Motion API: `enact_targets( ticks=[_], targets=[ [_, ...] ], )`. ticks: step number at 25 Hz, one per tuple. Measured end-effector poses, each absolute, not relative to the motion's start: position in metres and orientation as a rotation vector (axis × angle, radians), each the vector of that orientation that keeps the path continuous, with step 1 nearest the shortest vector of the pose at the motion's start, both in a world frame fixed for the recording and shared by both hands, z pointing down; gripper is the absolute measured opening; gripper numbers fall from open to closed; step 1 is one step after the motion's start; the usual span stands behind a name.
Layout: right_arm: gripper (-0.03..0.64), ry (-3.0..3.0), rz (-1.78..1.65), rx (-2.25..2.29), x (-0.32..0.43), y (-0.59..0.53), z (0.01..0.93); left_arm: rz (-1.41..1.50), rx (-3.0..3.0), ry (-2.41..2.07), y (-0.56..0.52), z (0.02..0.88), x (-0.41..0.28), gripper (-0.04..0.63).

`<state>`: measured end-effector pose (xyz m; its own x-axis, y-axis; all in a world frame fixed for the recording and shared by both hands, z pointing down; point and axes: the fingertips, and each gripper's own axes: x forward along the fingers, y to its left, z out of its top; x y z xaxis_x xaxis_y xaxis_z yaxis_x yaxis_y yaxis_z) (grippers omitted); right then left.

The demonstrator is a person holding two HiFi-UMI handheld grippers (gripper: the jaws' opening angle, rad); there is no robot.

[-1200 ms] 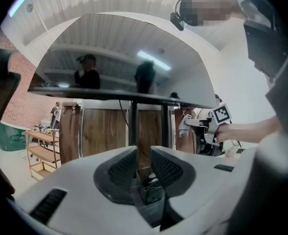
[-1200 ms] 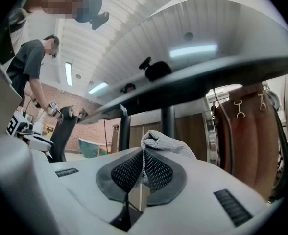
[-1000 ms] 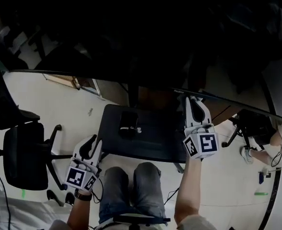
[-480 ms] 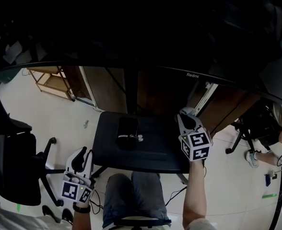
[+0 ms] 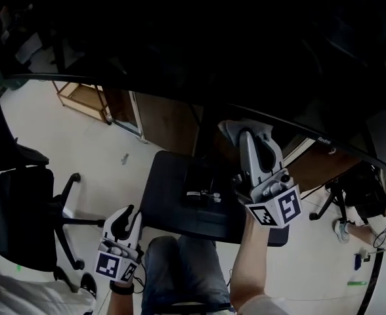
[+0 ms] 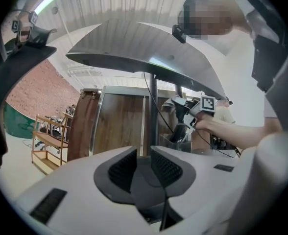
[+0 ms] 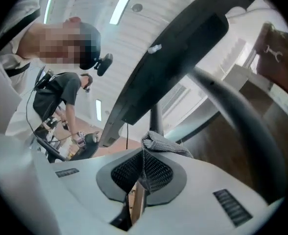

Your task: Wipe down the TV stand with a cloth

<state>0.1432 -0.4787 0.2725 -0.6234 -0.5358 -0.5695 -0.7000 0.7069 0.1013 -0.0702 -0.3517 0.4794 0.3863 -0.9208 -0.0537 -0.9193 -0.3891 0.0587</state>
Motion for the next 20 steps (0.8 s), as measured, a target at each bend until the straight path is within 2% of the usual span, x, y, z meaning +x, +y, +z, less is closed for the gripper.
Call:
enact_targets(
  ticks=[5,9,15,20],
  targets=[
    [0.014,2.705,0.393,-1.082,0.090,-0.528,0.327,-0.108,2.549,-1.759,-0.333,0.477,-0.083,0.101],
    [0.014,2.953,0.435,-1.219,0.080,-0.536,0.384,-0.087,2.539,-1.771,-0.333,0.480,-0.086,0.101],
    [0.015,2.937,0.234,-1.433,0.133,-0.533,0.442,-0.063,2.600,-1.749,-0.338,0.486,-0.077,0.101],
    [0.014,2.858,-0.043,-1.561,0.185,-0.462,0.437,-0.079,2.658,-1.704,-0.339,0.456,-0.056,0.101]
  ],
)
